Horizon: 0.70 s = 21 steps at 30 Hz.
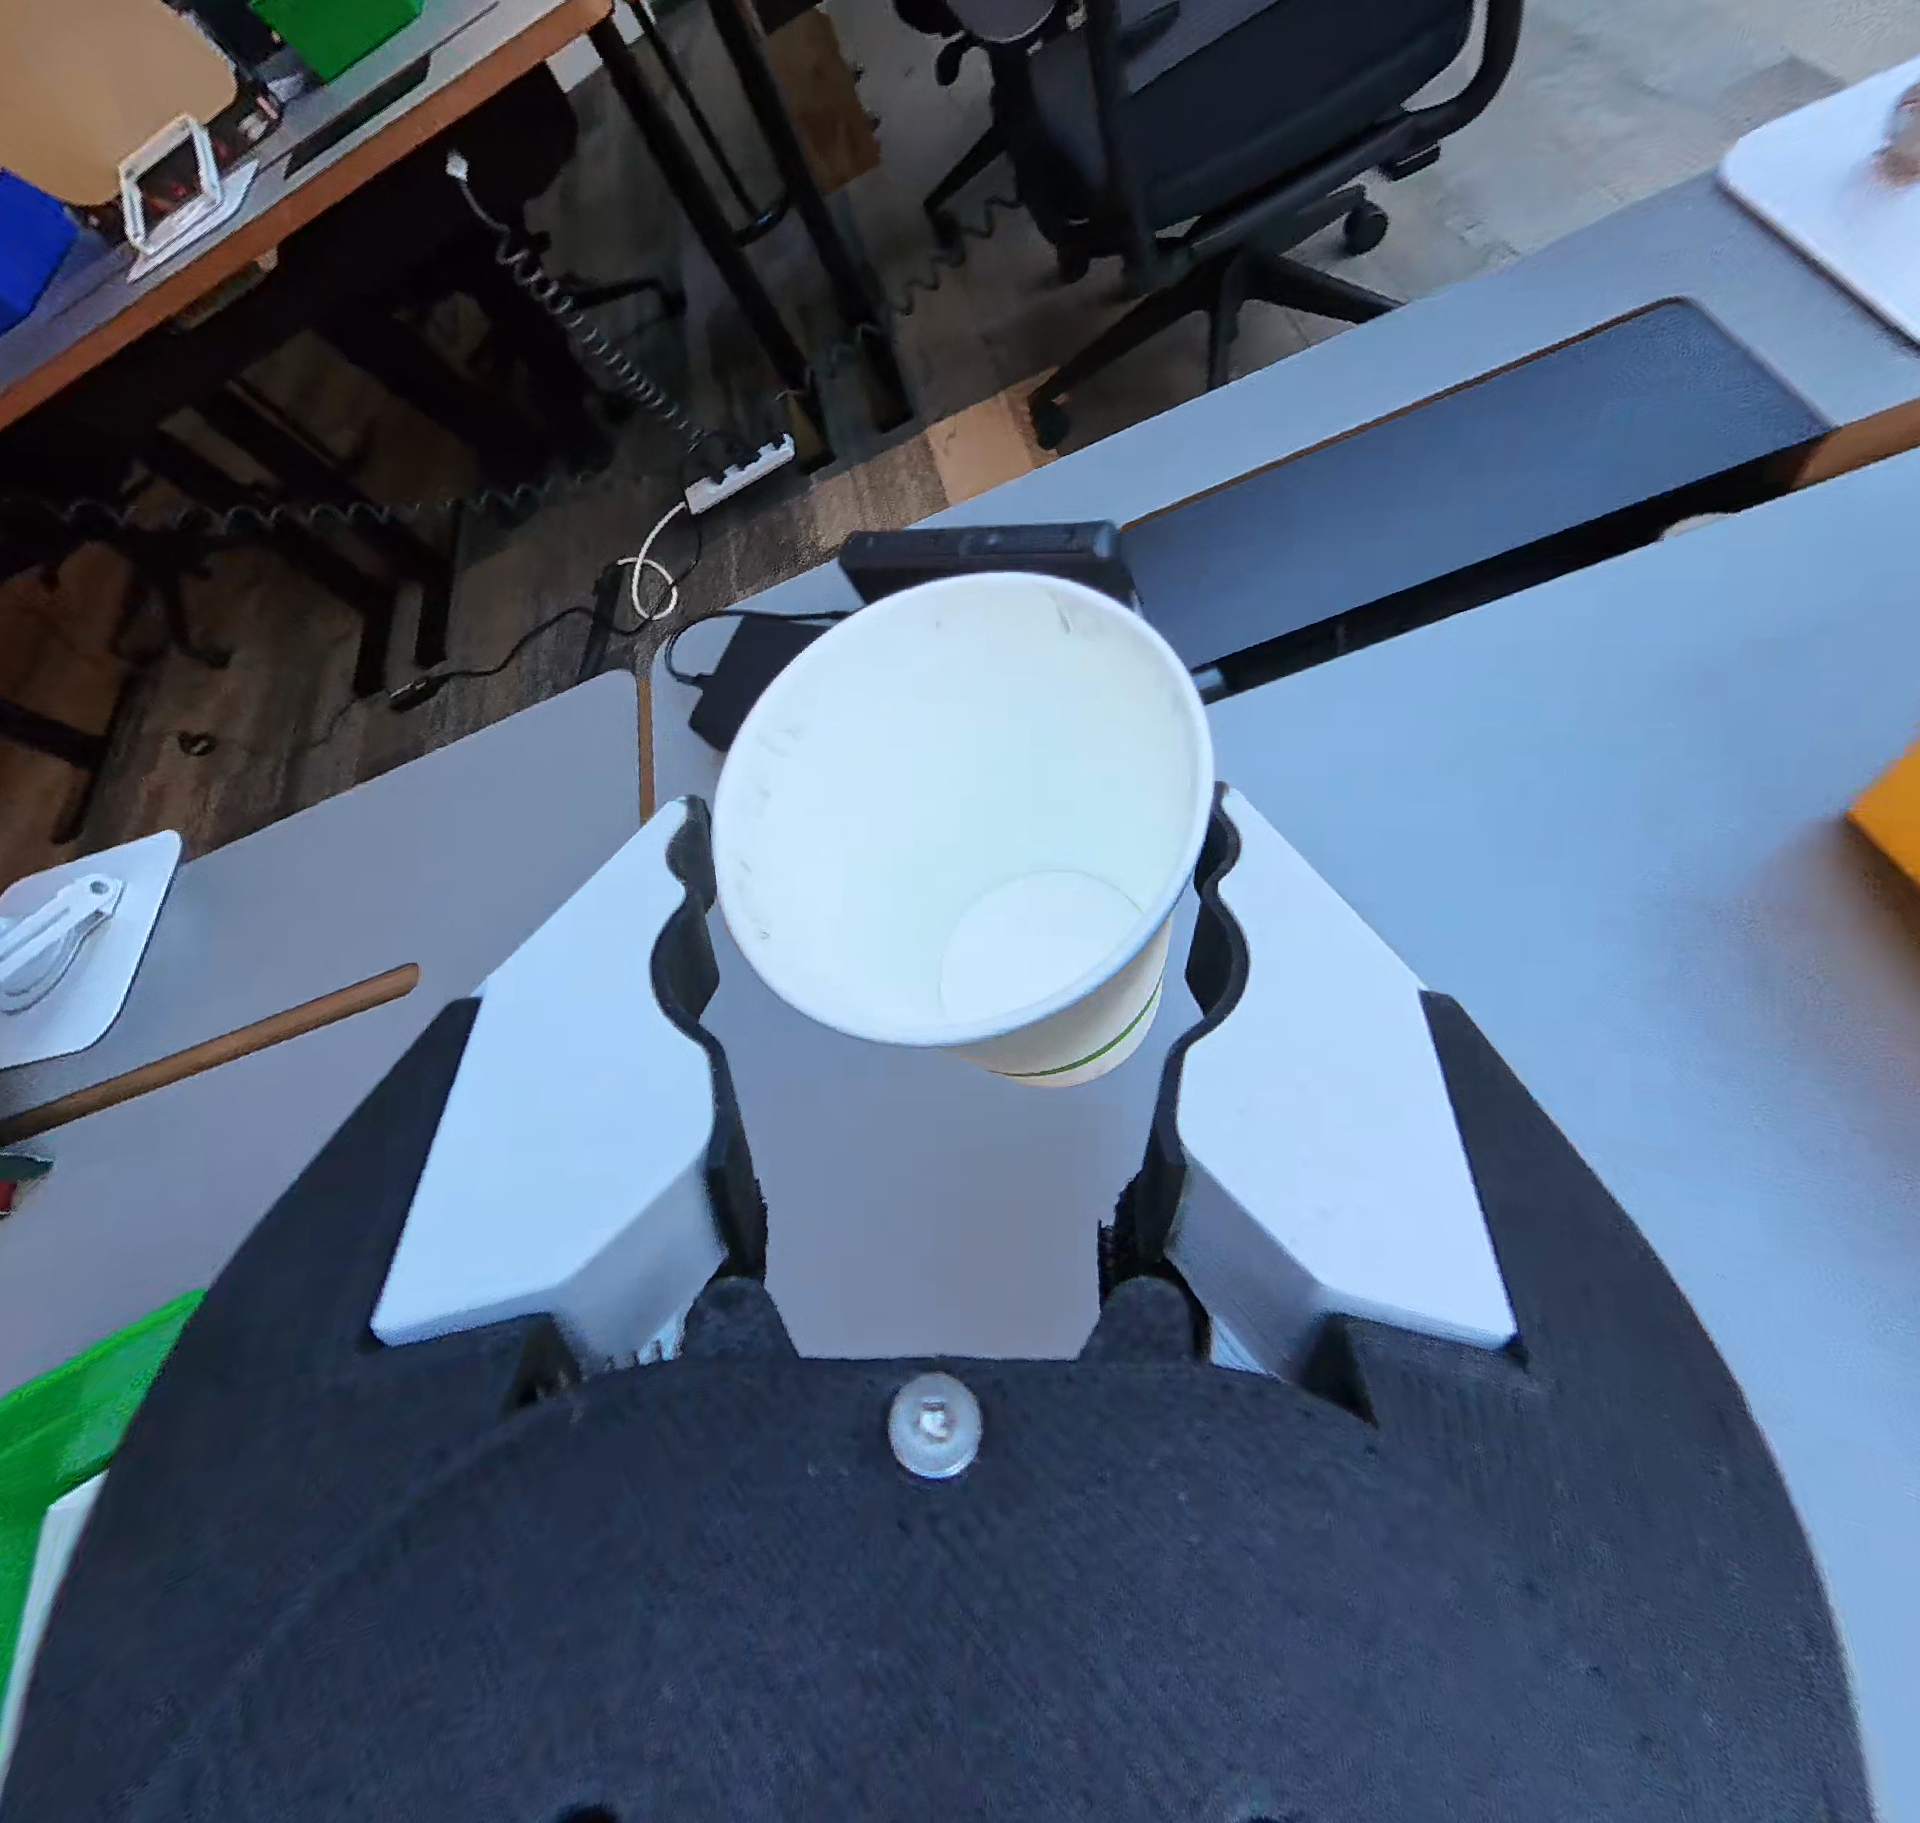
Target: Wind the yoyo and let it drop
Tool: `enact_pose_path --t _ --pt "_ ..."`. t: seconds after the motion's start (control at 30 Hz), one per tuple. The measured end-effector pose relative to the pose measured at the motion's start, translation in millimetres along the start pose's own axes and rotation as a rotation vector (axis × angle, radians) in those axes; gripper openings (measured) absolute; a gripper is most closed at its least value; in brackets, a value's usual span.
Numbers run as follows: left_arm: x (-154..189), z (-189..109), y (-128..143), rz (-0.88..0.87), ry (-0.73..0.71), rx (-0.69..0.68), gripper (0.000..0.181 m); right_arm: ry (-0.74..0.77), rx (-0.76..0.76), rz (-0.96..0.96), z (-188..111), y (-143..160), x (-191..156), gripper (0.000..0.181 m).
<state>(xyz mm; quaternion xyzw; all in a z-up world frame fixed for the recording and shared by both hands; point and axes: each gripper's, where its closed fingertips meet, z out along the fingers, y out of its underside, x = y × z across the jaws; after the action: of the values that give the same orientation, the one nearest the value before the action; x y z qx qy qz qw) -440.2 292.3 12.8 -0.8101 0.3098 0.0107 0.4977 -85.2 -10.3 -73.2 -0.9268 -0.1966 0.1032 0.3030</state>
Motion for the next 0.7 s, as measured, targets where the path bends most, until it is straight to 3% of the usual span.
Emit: enact_pose_path --t 0.3,0.7 --pt "-46 63 48 -0.056 -0.091 0.009 0.093 0.050 0.002 -0.033 -1 0 1 0.045" --pt "-51 80 64 -0.025 -0.129 0.029 0.093 0.082 -0.008 -0.030 1 -3 3 0.045"
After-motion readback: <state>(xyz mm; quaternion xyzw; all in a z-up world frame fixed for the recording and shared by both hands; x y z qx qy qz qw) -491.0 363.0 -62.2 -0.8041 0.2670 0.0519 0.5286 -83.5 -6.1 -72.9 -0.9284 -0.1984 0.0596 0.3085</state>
